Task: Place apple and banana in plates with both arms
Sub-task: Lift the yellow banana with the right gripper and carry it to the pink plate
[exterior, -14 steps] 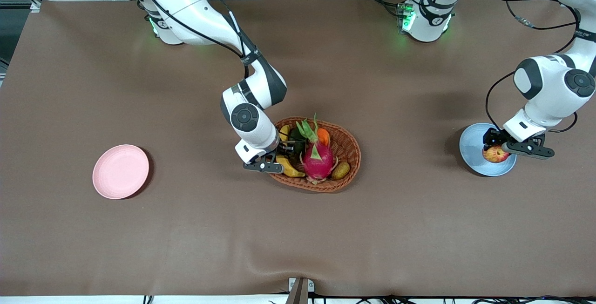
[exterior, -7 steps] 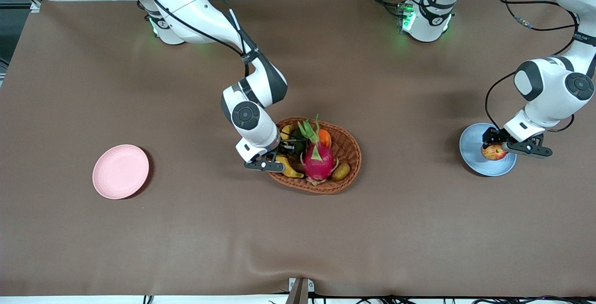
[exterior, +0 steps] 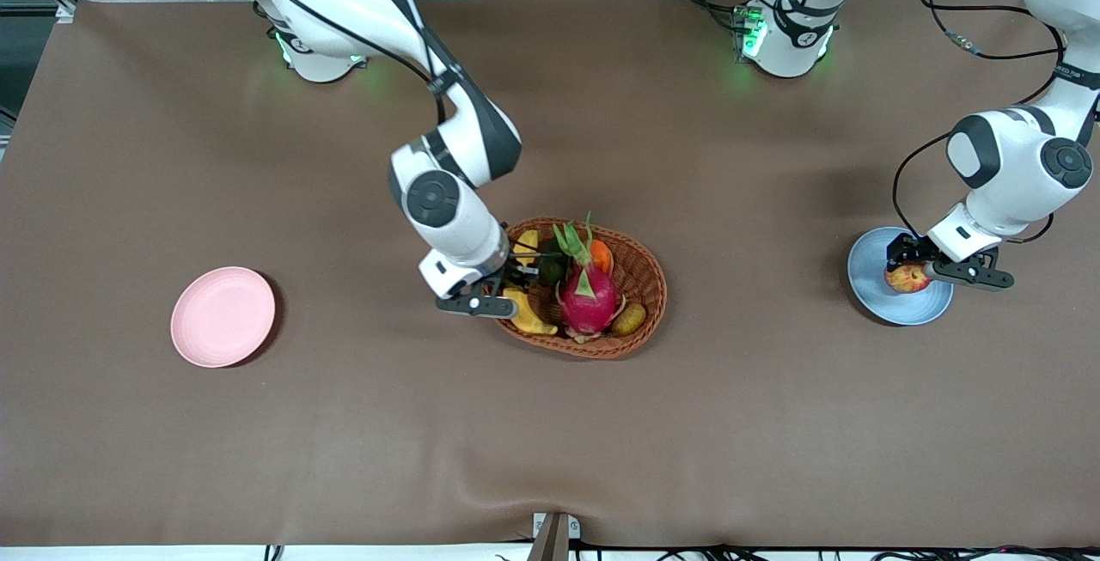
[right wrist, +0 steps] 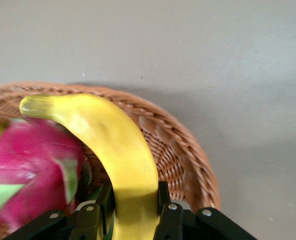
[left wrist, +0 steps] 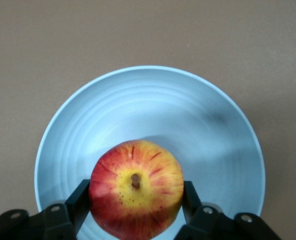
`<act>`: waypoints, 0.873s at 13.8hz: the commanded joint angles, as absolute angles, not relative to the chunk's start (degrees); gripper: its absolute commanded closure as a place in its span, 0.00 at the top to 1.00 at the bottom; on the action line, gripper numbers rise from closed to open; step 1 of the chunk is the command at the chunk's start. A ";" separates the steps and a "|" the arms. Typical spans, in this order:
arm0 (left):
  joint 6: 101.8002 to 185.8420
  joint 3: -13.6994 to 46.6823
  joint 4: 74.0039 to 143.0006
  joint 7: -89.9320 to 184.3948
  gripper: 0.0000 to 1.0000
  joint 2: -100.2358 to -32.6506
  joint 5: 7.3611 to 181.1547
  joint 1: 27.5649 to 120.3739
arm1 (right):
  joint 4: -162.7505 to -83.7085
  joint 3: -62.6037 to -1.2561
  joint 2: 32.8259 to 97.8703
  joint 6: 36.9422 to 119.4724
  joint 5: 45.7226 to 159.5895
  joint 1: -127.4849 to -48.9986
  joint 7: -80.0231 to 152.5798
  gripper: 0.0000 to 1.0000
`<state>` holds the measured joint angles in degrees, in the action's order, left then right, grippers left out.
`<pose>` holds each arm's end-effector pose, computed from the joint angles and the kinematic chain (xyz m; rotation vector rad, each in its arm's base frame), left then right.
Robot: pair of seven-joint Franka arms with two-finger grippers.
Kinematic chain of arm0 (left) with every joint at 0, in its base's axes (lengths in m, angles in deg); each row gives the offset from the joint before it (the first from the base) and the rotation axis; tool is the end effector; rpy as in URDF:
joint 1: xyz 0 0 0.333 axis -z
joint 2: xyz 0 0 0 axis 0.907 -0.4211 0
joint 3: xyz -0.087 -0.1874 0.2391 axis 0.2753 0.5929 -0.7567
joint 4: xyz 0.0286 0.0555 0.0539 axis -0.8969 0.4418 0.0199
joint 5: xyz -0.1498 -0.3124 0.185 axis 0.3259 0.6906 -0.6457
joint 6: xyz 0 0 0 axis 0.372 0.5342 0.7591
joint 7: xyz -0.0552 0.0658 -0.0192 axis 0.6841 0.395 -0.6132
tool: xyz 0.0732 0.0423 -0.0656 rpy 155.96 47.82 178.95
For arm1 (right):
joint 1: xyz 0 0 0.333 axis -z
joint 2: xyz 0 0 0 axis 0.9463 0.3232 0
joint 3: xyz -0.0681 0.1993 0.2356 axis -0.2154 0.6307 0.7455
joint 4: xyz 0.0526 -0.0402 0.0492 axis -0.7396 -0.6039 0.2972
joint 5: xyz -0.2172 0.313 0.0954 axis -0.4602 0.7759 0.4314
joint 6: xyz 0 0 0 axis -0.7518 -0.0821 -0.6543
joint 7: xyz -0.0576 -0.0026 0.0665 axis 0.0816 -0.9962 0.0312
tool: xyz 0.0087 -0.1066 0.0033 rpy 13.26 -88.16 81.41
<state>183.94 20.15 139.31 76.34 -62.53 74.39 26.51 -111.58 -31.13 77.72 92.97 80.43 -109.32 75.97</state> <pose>0.5264 0.1464 0.2120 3.1040 -0.3774 0.2096 0.5912 0.4111 0.3066 -2.9295 0.2269 -0.0228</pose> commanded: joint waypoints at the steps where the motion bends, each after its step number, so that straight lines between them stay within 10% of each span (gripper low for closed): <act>1: 184.77 20.84 138.69 78.20 1.00 -63.24 75.42 25.81 | -113.24 -30.43 70.12 85.49 80.14 -105.08 74.45 0.22; 12: 159.48 24.44 121.66 77.24 1.00 -59.63 75.77 25.98 | -126.69 -31.14 62.27 78.87 69.94 -80.49 46.45 0.23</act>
<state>163.91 23.42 125.04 76.55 -59.97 74.42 26.50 -123.82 -32.40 64.64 78.51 70.91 -86.28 53.09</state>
